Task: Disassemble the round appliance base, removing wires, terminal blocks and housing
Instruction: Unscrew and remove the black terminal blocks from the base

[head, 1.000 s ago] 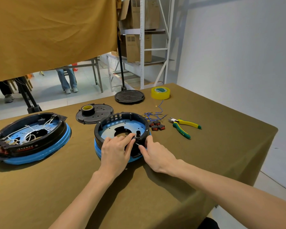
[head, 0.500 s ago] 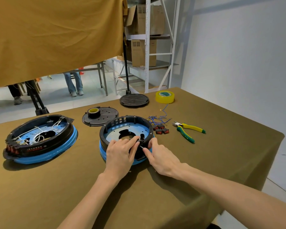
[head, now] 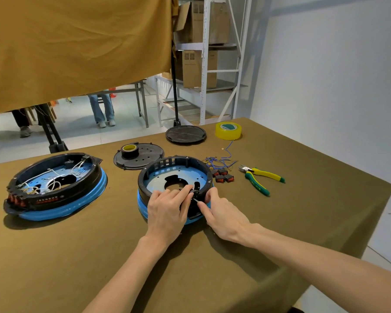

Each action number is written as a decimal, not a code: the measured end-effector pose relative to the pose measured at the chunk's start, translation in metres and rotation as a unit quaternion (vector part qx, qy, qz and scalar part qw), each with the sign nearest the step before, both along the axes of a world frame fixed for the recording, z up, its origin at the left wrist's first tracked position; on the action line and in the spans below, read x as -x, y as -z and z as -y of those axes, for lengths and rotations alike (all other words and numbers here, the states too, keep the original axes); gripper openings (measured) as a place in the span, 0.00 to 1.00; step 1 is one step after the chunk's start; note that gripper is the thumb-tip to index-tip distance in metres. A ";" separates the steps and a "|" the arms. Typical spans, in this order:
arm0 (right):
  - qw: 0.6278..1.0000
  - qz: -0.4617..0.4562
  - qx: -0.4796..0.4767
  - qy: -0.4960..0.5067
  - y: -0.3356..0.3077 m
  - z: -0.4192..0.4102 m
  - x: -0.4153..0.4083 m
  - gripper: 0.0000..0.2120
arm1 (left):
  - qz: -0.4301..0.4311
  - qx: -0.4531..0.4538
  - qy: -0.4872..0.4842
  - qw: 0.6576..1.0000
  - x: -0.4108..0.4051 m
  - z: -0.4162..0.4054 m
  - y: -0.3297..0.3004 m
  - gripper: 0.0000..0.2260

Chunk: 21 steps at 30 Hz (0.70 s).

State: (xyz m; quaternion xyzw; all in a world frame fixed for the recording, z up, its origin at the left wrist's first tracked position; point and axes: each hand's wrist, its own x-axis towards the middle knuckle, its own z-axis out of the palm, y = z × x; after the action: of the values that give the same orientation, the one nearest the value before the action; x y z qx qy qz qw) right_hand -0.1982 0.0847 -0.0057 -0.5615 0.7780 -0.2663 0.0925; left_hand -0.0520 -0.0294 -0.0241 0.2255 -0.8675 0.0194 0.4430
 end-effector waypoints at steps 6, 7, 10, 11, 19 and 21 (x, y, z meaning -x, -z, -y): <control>1.000 0.001 0.009 0.013 0.002 0.000 -0.004 0.10 | -0.032 -0.016 -0.010 0.999 0.005 -0.005 0.000 0.13; 1.000 0.000 0.011 0.014 0.003 0.000 -0.004 0.10 | -0.035 -0.018 -0.012 0.999 0.006 -0.005 0.001 0.13; 1.000 -0.005 0.008 0.022 0.003 0.000 -0.004 0.11 | -0.038 -0.023 -0.009 0.999 0.007 -0.005 0.002 0.13; 1.000 -0.008 0.005 0.024 0.003 0.001 -0.004 0.11 | -0.041 -0.024 -0.010 0.999 0.007 -0.004 0.003 0.13; 0.999 -0.027 0.002 0.027 0.004 -0.011 0.001 0.11 | -0.069 -0.052 -0.018 0.996 0.011 -0.006 0.005 0.14; 0.999 -0.033 0.005 0.033 0.004 -0.021 0.008 0.11 | -0.092 -0.075 -0.026 0.993 0.014 -0.008 0.003 0.13</control>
State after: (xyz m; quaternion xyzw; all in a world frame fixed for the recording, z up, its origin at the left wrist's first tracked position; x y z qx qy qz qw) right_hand -0.2059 0.1056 -0.0098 -0.5440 0.7976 -0.2547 0.0552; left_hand -0.0659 -0.0215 -0.0266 0.2819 -0.8159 -0.0549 0.5018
